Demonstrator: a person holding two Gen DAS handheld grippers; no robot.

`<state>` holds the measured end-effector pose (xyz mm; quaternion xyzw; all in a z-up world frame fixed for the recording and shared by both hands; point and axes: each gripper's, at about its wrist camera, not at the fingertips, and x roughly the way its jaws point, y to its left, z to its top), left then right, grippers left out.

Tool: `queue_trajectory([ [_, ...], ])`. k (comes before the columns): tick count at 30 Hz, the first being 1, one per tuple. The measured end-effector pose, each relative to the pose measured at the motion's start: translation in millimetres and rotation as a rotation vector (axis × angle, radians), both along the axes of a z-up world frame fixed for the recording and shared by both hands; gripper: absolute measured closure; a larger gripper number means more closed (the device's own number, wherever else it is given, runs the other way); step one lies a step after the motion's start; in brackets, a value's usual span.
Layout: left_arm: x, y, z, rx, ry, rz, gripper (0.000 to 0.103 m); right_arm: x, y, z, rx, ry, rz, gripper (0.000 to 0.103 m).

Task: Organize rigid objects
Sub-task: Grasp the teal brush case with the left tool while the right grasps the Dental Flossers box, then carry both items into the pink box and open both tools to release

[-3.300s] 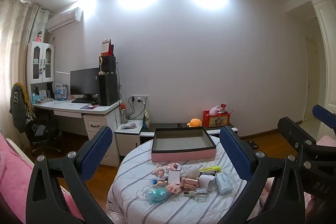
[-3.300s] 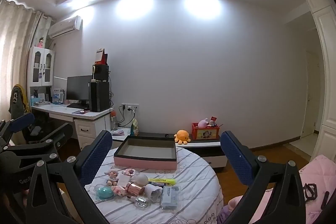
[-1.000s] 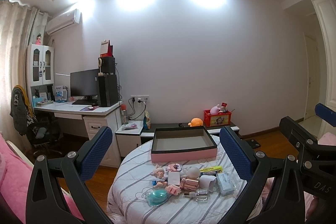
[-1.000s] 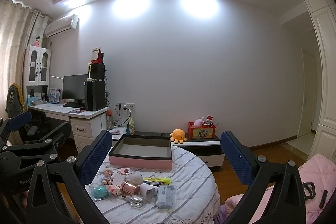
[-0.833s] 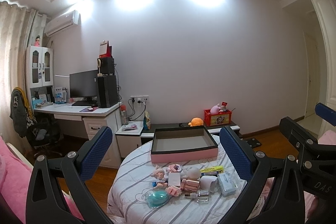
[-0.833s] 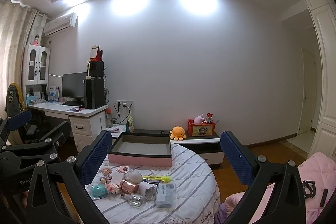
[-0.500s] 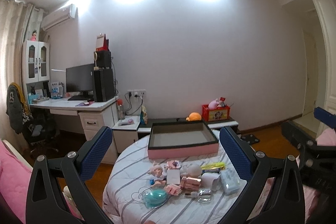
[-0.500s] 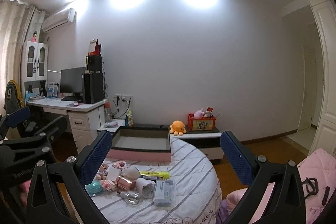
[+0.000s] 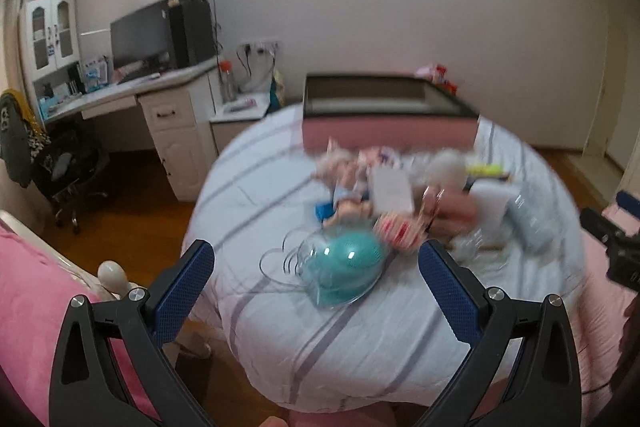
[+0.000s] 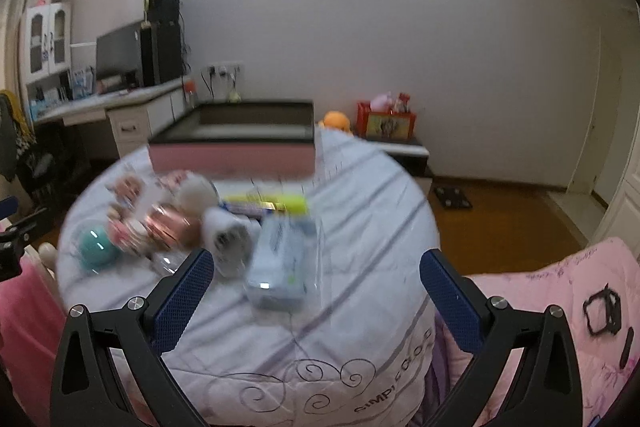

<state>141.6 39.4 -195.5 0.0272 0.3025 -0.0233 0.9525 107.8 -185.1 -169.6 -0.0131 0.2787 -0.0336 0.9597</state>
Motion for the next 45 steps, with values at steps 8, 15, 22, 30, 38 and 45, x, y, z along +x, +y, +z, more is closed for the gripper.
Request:
queue_trajectory([
  [8, 37, 9, -35, -0.029, 0.118, -0.055, 0.000, 34, -11, -33, 0.022, 0.097, -0.011, 0.000],
  [15, 55, 1, -55, 0.002, 0.137, -0.083, 0.000, 50, -7, -38, 0.077, 0.121, 0.059, 0.000],
  [22, 58, 10, -51, -0.042, 0.133, -0.081, 0.010, 63, -1, -54, 0.065, 0.161, 0.073, 0.007],
  [30, 57, 11, -47, -0.054, 0.118, -0.085, 0.041, 81, -6, -56, 0.064, 0.181, 0.101, 0.039],
  [38, 55, 12, -33, -0.092, 0.106, -0.105, 0.041, 80, -12, -44, 0.082, 0.148, 0.141, 0.042],
  [45, 57, 4, 1, -0.090, 0.039, -0.154, 0.041, 89, -20, -13, 0.116, 0.091, 0.162, 0.042],
])
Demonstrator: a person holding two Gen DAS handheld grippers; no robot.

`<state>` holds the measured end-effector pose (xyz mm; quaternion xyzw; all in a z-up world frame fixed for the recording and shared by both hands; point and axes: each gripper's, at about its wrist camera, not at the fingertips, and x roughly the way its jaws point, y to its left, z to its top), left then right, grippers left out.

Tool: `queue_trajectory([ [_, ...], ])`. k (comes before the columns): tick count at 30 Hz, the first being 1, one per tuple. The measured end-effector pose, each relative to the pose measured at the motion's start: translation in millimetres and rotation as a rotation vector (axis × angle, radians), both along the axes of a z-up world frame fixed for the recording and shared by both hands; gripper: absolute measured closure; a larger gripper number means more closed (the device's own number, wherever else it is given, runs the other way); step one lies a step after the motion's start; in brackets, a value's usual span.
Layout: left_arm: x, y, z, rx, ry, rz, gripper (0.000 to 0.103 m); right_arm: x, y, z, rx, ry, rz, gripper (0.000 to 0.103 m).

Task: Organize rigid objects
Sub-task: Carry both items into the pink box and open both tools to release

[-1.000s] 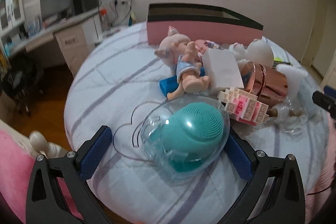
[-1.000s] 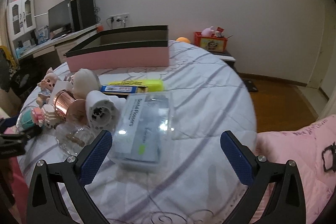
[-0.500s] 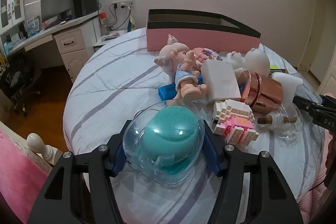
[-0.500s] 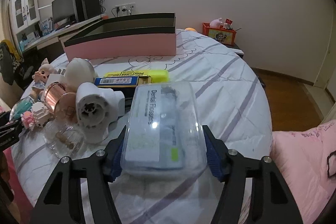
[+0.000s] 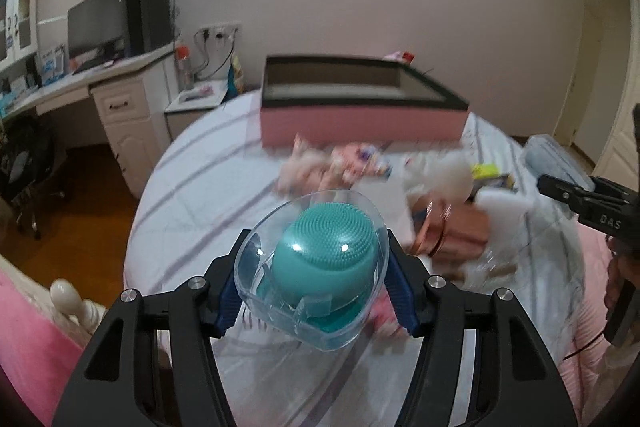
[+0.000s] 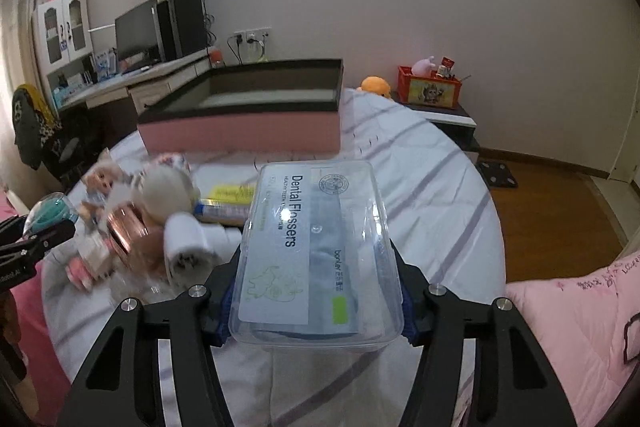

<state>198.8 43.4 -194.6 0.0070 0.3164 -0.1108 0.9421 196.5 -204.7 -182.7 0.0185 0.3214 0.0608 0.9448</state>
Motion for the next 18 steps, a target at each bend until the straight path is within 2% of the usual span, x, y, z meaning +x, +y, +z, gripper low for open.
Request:
queue_trajectory([
  [5, 29, -14, 32, -0.013, -0.030, -0.062, 0.041, 27, 6, 22, 0.007, -0.026, 0.041, 0.042],
  [10, 91, -37, 63, 0.024, -0.053, -0.108, 0.041, 79, 22, 41, -0.006, -0.035, 0.084, 0.042],
  [14, 152, -51, 72, 0.040, -0.009, -0.117, 0.041, 136, 36, 47, -0.029, 0.000, 0.108, 0.042],
  [16, 184, -59, 69, 0.067, 0.031, -0.112, 0.041, 161, 42, 44, -0.025, 0.022, 0.119, 0.042],
  [18, 213, -65, 62, 0.060, 0.081, -0.125, 0.041, 187, 47, 37, -0.037, 0.059, 0.116, 0.041],
])
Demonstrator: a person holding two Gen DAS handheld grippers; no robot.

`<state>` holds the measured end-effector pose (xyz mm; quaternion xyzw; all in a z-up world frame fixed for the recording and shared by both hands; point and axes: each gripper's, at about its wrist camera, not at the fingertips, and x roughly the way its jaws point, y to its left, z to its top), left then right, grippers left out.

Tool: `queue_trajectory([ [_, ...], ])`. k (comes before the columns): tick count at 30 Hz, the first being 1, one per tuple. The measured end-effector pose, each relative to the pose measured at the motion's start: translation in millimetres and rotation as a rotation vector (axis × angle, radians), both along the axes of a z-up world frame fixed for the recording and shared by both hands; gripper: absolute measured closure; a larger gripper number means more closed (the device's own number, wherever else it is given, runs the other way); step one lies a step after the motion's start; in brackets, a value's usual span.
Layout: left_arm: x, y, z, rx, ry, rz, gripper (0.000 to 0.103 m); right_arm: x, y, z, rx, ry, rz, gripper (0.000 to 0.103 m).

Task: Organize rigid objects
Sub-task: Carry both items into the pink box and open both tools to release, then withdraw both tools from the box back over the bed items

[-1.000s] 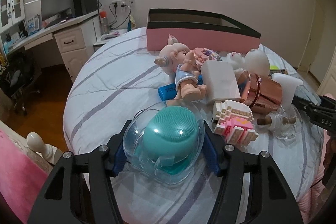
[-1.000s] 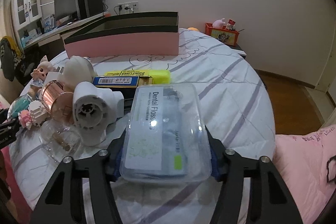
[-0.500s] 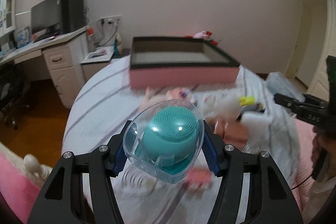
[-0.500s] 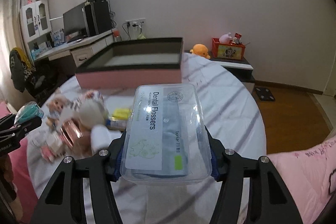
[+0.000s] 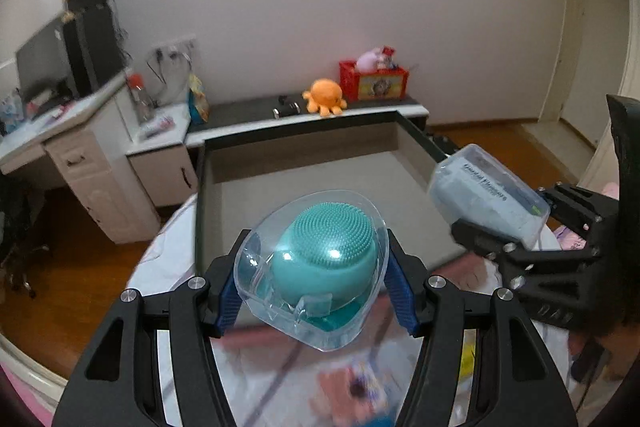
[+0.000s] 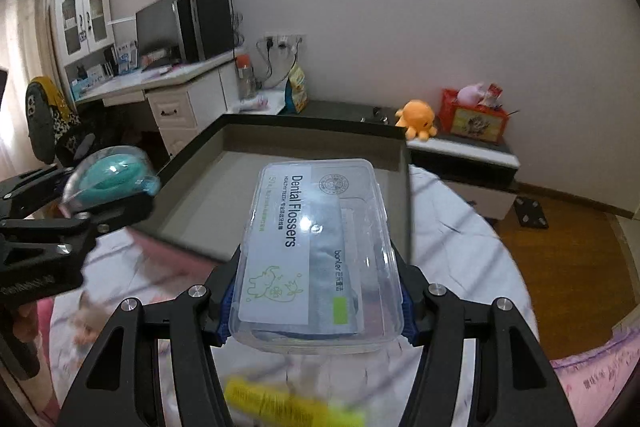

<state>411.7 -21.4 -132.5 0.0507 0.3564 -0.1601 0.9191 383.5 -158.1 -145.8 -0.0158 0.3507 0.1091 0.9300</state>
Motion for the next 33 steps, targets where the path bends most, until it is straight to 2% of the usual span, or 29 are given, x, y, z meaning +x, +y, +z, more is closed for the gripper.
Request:
queue_trajectory([
  [4, 38, -8, -24, 0.032, 0.088, 0.012, 0.041, 37, 5, -20, -0.006, 0.081, -0.001, 0.041],
  [6, 49, -10, -39, 0.046, 0.130, 0.019, 0.045, 46, 8, -30, -0.029, 0.117, 0.002, 0.041],
  [8, 53, -10, -44, 0.060, 0.144, 0.024, 0.044, 53, 10, -37, -0.028, 0.144, 0.003, 0.041],
  [10, 55, -9, -46, 0.070, 0.155, 0.036, 0.037, 56, 11, -43, -0.033, 0.168, 0.001, 0.041],
  [12, 56, -7, -45, 0.063, 0.157, 0.041, 0.024, 56, 10, -46, -0.032, 0.176, -0.009, 0.041],
  [13, 53, -7, -43, 0.065, 0.153, 0.047, 0.023, 56, 10, -45, -0.033, 0.174, -0.012, 0.039],
  [14, 47, -5, -40, 0.071, 0.133, 0.058, 0.022, 53, 8, -42, -0.027, 0.172, -0.024, 0.036],
  [16, 42, 0, -33, 0.065, 0.102, 0.067, 0.014, 47, 5, -33, -0.028, 0.138, -0.047, 0.023],
  [17, 35, 4, -30, 0.057, 0.089, 0.070, 0.010, 42, 2, -26, -0.021, 0.116, -0.047, 0.023],
  [20, 19, 17, -15, 0.040, 0.048, 0.099, 0.009, 26, -3, -8, 0.012, 0.076, -0.053, 0.023],
  [23, -13, 27, 5, 0.017, -0.011, 0.120, 0.009, -3, -7, 16, 0.024, 0.017, -0.056, 0.023],
  [27, -80, 39, 41, 0.002, -0.167, 0.153, 0.001, -54, -12, 48, 0.038, -0.093, -0.056, 0.022],
  [29, -122, 40, 58, 0.007, -0.264, 0.166, 0.000, -90, -15, 63, 0.056, -0.159, -0.060, 0.022],
  [33, -196, 40, 79, -0.008, -0.400, 0.184, 0.000, -159, -16, 82, 0.075, -0.272, -0.069, 0.019],
])
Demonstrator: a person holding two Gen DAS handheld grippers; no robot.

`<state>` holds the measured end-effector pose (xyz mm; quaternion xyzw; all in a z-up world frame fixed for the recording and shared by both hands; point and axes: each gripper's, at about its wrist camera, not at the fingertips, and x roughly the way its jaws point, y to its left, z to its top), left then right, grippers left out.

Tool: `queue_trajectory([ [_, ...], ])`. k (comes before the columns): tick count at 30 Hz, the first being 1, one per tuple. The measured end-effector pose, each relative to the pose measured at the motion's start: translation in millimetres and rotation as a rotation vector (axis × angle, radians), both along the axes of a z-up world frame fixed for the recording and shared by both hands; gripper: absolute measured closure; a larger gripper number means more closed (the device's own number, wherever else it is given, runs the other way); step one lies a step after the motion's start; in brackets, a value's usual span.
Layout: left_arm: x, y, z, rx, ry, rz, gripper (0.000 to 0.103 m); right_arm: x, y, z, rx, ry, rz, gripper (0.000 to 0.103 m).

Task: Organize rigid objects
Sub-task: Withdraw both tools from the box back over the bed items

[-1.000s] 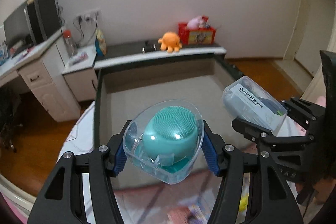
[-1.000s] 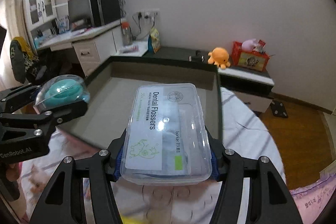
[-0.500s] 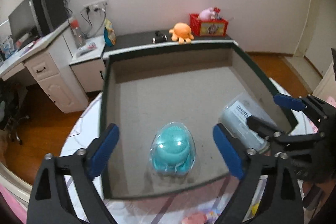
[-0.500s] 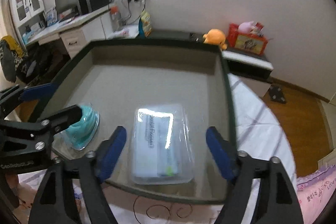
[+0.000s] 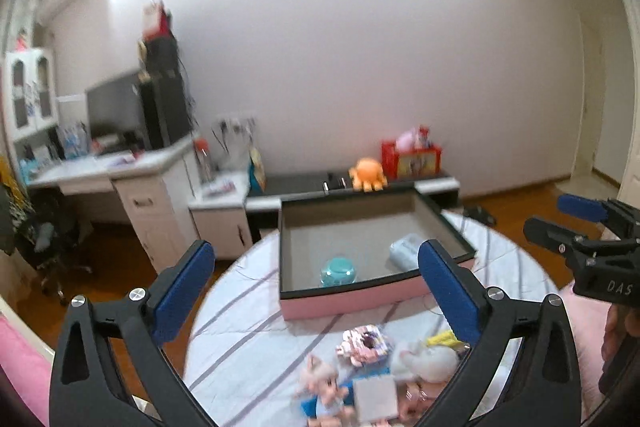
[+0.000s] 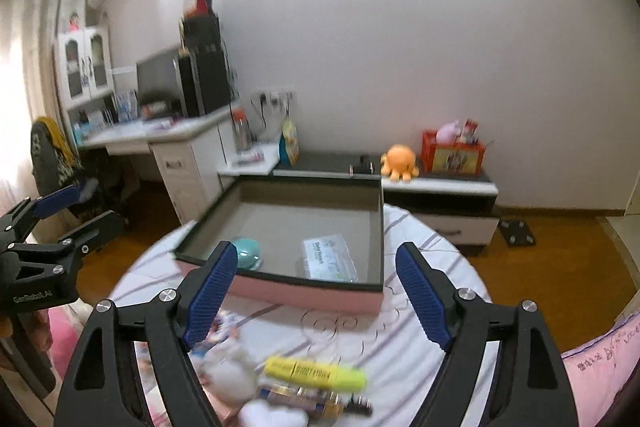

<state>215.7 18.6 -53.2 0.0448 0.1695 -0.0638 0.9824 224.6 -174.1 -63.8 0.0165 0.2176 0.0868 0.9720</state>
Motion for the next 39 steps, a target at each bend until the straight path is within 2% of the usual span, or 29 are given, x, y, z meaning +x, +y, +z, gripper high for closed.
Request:
queue_trajectory([
  [2, -33, 2, 6, -0.012, -0.070, 0.017, 0.000, -30, 1, 4, 0.001, -0.051, -0.008, 0.015],
  [3, -52, 2, 8, -0.012, -0.101, 0.027, 0.000, -46, 1, 7, -0.002, -0.079, -0.016, 0.011],
  [4, -66, 4, 9, -0.015, -0.120, 0.028, 0.000, -58, 3, 8, -0.003, -0.103, -0.025, 0.001],
  [7, -108, 0, 4, -0.024, -0.183, 0.043, 0.000, -106, 11, 10, -0.030, -0.190, -0.053, 0.000],
  [9, -129, 1, -2, -0.027, -0.191, 0.038, 0.000, -124, 15, 9, -0.058, -0.206, -0.071, 0.000],
  [15, -157, 8, -14, -0.048, -0.151, 0.011, 0.000, -162, 22, 3, -0.087, -0.219, -0.102, 0.000],
  [22, -159, 12, -15, -0.046, -0.152, 0.040, 0.000, -169, 22, 1, -0.090, -0.208, -0.105, 0.000],
  [29, -147, 18, -28, -0.041, -0.094, 0.042, 0.000, -163, 17, -14, -0.086, -0.157, -0.125, 0.000],
  [34, -125, 15, -59, -0.035, 0.025, 0.006, 0.000, -145, 16, -39, -0.091, -0.067, -0.128, 0.000],
  [39, -96, 1, -107, 0.019, 0.180, -0.024, 0.000, -126, 12, -68, -0.091, 0.015, -0.130, 0.000],
])
